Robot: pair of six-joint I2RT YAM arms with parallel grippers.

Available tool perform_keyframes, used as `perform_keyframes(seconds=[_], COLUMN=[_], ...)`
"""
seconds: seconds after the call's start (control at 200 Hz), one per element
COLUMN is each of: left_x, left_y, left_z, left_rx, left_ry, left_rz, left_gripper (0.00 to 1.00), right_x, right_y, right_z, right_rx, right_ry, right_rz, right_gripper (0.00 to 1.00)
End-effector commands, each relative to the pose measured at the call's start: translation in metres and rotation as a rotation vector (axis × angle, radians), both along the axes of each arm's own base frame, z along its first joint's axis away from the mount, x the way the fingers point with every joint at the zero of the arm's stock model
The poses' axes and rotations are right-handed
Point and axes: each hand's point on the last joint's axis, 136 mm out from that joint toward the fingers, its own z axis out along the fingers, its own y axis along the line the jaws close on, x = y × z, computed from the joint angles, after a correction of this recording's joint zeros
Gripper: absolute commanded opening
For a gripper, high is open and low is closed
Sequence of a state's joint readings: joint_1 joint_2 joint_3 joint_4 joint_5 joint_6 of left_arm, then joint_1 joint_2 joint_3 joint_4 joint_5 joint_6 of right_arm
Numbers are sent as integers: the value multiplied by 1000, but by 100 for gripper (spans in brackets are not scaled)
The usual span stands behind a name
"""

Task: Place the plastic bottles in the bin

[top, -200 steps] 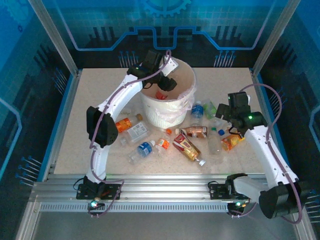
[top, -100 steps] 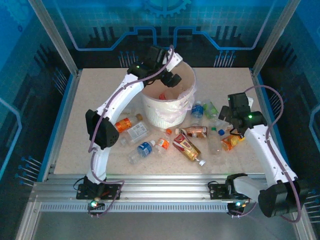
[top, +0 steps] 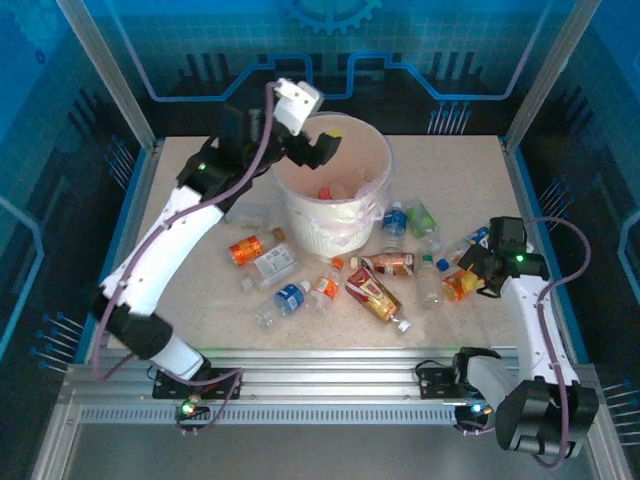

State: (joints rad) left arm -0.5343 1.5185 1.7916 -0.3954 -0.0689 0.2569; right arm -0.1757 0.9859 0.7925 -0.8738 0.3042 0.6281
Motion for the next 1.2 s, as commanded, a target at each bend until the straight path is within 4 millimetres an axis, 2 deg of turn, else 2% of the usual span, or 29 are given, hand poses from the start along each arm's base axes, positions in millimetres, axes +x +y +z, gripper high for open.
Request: perform_keyframes(seconds=[0.0,0.25,0.465,0.83,1.106,1.196], left_x=[-5,-29,-34,-31,-29,-29], left_y=[14,66,88,95,99,100], left_z=[5,-11,-27,-36,-38,-39], left_rx=[-141,-309,-316,-332,-338,-337], left_ry=[-47,-112,-97,-71,-64,-61], left_rz=[78,264,354,375,386,390], left_gripper=[99,99,99,99,99,99], right_x=[11,25,35,35,37,41], right_y=[7,-4,-13,-17,-20,-19], right_z=[-8,-26,-45,-86,-104,-106], right_rx=[80,118,144,217,265,277], right_ry=[-41,-43,-28,37,62,64], right_rz=[17,-12,-34,-62,-85,-86], right_gripper=[100,96,90,80,76,69])
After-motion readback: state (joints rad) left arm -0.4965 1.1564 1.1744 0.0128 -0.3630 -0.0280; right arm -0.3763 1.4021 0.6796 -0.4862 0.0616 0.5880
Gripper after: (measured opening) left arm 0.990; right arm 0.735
